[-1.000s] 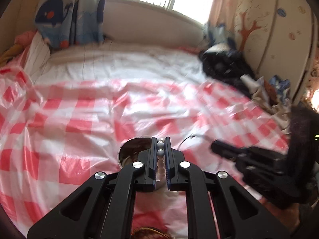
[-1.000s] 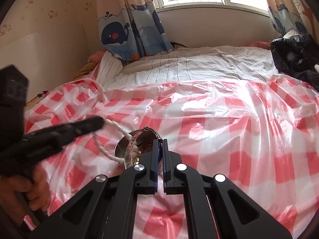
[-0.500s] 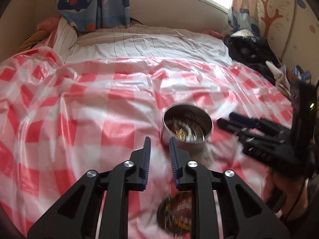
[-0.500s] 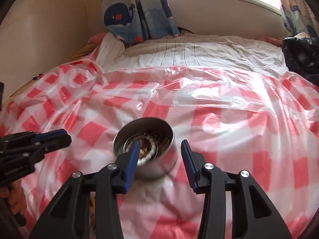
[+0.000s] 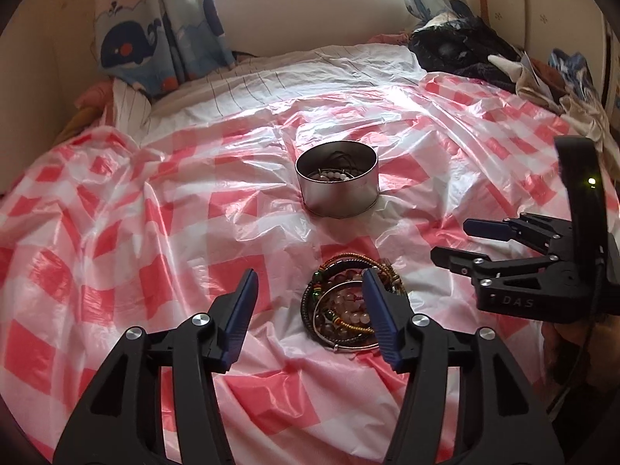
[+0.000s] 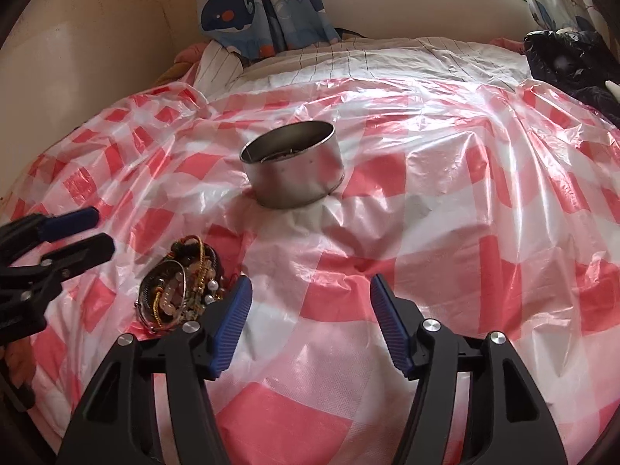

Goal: Organize jewelry
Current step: 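Return both open tools to the remaining jewelry pile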

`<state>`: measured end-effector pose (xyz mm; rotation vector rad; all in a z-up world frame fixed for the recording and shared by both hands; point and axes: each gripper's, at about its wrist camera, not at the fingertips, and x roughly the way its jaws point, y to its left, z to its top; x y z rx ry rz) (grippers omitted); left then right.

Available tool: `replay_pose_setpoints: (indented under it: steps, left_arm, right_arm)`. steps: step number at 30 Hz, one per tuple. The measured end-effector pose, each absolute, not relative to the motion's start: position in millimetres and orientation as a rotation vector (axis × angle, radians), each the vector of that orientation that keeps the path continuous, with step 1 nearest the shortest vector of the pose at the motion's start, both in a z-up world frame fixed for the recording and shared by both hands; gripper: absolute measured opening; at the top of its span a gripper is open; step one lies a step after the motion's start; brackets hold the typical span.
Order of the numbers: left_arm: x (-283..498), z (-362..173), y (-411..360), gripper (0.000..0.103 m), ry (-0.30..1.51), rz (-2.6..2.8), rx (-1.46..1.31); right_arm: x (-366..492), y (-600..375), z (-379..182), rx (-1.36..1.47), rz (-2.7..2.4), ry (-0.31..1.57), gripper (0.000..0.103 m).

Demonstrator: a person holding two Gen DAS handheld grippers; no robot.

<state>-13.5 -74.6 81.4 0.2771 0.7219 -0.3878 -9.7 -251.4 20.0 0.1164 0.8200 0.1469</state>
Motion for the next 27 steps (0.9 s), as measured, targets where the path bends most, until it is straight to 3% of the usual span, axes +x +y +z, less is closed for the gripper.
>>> replay_pose_setpoints:
  steps: [27]
  left_arm:
    - [-24,91,-81,0.062,0.618,-0.308,0.469]
  right_arm:
    - [-3,-246,8,0.107,0.133,0.844,0.072]
